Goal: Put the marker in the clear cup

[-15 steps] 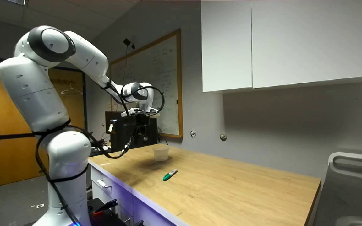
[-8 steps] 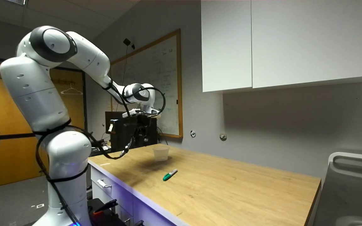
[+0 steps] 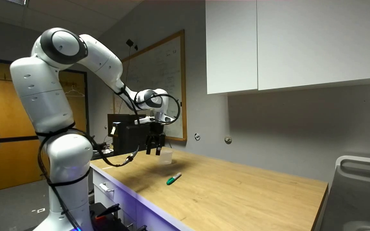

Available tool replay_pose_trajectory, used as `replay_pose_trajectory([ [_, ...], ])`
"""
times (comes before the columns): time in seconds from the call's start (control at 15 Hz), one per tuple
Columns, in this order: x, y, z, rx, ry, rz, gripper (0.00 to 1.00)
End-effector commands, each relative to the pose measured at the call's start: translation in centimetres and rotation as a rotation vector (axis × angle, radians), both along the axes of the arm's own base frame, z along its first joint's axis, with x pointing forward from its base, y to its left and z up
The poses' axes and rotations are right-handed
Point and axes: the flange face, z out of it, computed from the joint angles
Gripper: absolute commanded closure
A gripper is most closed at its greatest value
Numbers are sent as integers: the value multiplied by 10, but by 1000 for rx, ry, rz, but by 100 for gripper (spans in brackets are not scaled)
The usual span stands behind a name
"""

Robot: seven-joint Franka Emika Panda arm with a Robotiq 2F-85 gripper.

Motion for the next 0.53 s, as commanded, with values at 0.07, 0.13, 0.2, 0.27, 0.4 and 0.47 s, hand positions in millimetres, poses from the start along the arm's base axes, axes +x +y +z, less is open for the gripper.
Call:
replay_pose_trajectory([
  [0.07,19,-42,-10,60,-6,114,0],
  [0.13,23,-51,-14,70,-2,130,0],
  [0.2,25,-61,-20,87,3,149,0],
  [0.27,27,-70,-25,106,10,168,0],
  [0.4,31,-87,-39,142,28,206,0],
  [0.47,33,-94,-46,156,38,229,0],
])
